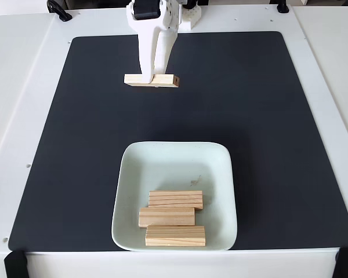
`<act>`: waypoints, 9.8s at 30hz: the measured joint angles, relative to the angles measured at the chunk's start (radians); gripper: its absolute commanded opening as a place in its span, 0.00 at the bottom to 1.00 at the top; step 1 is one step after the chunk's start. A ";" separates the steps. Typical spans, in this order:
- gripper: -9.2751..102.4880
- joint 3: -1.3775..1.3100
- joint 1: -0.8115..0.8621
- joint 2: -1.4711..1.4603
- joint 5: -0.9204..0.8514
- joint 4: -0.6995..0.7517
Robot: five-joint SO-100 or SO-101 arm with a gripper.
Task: Pick up the wooden block and place them on the plate.
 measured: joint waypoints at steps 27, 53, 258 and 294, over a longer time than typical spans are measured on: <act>0.08 -0.629 -0.078 -0.532 -0.120 0.150; 0.16 -0.969 -0.078 -0.772 -0.241 0.425; 0.08 0.657 0.015 1.178 -0.221 0.673; 0.08 0.657 -0.092 1.178 -0.144 0.673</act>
